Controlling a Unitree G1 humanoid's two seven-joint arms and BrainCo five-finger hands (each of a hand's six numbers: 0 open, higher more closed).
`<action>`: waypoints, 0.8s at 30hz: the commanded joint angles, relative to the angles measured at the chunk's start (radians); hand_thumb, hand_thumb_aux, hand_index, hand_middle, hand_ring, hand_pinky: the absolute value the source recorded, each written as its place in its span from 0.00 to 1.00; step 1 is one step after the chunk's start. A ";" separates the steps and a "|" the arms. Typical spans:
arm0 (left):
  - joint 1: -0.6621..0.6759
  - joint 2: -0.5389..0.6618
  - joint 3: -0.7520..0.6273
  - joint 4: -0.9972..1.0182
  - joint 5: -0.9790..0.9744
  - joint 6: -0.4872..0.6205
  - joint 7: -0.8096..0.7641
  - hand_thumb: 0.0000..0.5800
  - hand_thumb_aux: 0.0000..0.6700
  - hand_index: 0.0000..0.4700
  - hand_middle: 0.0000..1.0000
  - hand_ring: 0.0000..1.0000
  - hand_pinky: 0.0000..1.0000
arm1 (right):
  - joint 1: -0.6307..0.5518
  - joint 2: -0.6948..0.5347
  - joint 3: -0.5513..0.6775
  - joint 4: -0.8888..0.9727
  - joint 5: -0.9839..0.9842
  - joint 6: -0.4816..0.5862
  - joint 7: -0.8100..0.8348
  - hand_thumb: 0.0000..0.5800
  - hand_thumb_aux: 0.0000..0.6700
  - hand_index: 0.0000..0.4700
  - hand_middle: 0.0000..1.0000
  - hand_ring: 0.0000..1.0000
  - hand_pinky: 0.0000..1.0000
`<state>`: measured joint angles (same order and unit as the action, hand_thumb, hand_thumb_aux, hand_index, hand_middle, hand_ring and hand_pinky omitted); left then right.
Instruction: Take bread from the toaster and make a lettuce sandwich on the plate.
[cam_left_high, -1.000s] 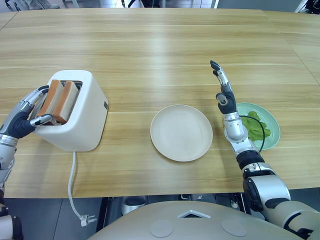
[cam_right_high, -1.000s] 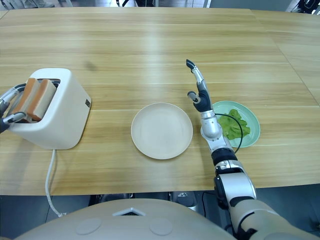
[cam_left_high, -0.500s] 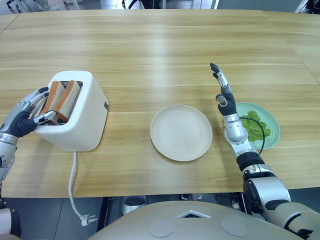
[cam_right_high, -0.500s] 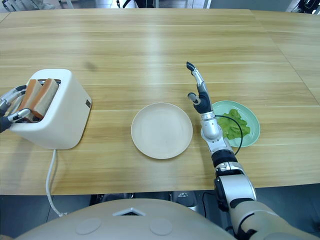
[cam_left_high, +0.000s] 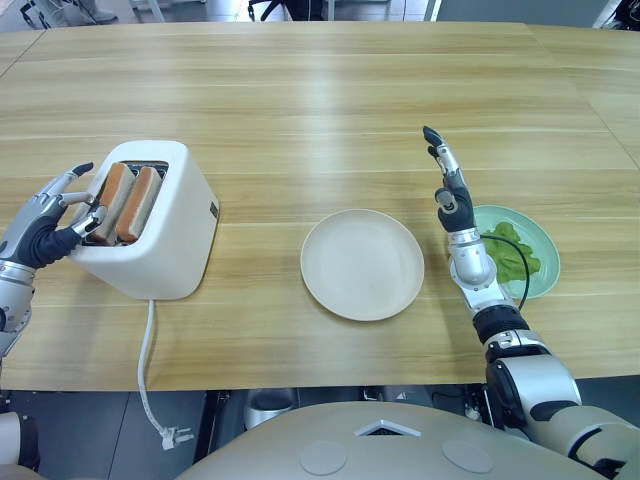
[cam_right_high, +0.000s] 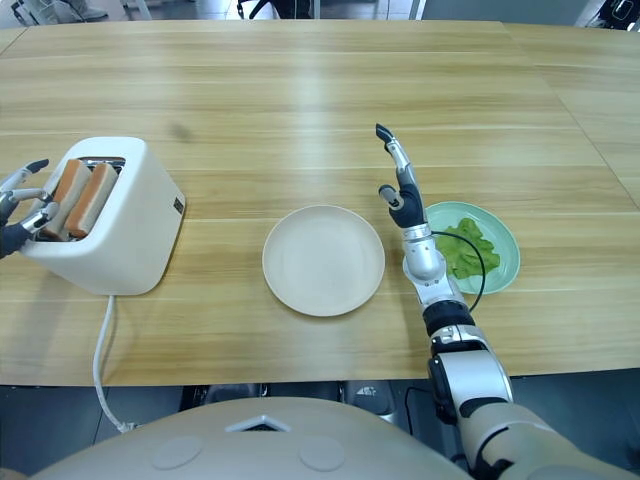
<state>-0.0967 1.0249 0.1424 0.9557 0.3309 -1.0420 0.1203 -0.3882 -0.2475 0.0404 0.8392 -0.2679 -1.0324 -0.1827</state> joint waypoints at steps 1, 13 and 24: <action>0.013 -0.007 -0.018 0.033 -0.034 -0.006 -0.070 0.00 0.00 0.00 0.00 0.00 0.00 | 0.005 -0.002 -0.003 -0.006 0.007 0.010 0.010 0.00 0.00 0.00 0.00 0.00 0.00; 0.020 0.017 -0.029 0.025 0.001 0.039 -0.071 0.00 0.00 0.00 0.00 0.00 0.00 | 0.006 -0.002 -0.006 -0.009 0.008 0.012 0.014 0.00 0.00 0.00 0.00 0.00 0.00; 0.020 0.035 -0.053 0.003 0.092 0.101 0.017 0.00 0.00 0.00 0.00 0.00 0.00 | 0.006 -0.001 -0.007 -0.005 0.008 0.012 0.012 0.00 0.00 0.00 0.00 0.00 0.00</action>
<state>-0.0877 1.0543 0.1217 0.9647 0.3786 -0.9683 0.1316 -0.3869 -0.2476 0.0390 0.8393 -0.2665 -1.0320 -0.1757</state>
